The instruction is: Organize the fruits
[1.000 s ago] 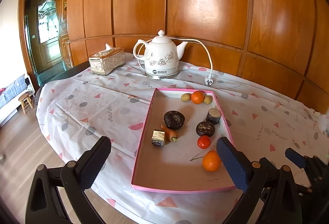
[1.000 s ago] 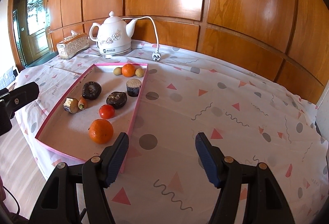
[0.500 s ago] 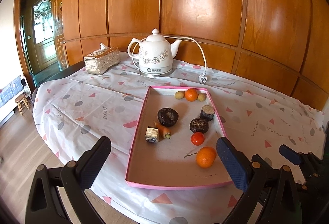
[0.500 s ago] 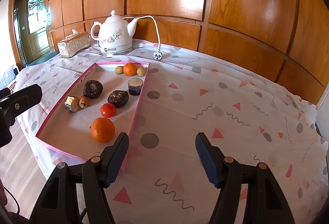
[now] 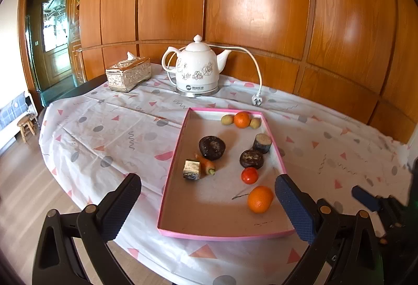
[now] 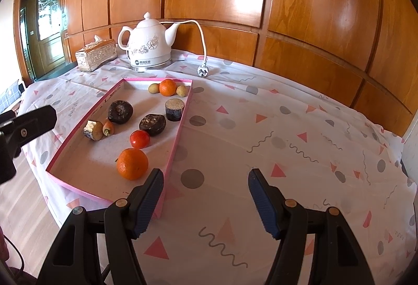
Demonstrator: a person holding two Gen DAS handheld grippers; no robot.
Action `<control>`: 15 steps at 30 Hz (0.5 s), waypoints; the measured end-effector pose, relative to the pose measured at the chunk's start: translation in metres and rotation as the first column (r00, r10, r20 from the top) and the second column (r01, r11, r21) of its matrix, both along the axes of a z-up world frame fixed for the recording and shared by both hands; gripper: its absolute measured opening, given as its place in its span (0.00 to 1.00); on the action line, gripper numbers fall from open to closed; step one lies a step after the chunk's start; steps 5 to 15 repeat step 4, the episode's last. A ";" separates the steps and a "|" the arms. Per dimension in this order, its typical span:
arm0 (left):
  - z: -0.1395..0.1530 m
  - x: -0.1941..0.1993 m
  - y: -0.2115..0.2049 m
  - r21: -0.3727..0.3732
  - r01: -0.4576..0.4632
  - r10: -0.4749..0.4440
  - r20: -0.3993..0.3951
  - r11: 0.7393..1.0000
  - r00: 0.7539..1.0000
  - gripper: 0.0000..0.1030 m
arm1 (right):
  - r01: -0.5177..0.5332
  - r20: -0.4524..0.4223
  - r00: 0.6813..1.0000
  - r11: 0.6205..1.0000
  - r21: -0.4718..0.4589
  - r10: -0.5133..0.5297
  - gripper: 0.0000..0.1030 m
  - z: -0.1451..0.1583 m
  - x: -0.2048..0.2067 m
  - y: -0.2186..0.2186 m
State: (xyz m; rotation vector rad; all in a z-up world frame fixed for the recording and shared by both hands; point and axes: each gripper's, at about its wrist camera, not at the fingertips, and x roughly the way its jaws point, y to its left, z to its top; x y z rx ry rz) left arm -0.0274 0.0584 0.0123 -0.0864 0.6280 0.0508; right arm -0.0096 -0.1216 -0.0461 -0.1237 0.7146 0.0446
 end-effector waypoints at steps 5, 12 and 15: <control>-0.002 0.002 0.002 -0.014 -0.001 0.001 -0.010 1.000 1.000 0.97 | -0.008 -0.007 1.000 1.000 0.005 0.008 0.66 -0.001 0.000 0.000; -0.002 0.002 0.002 -0.014 -0.001 0.001 -0.010 1.000 1.000 0.97 | -0.008 -0.007 1.000 1.000 0.005 0.008 0.66 -0.001 0.000 0.000; -0.002 0.002 0.002 -0.014 -0.001 0.001 -0.010 1.000 1.000 0.97 | -0.008 -0.007 1.000 1.000 0.005 0.008 0.66 -0.001 0.000 0.000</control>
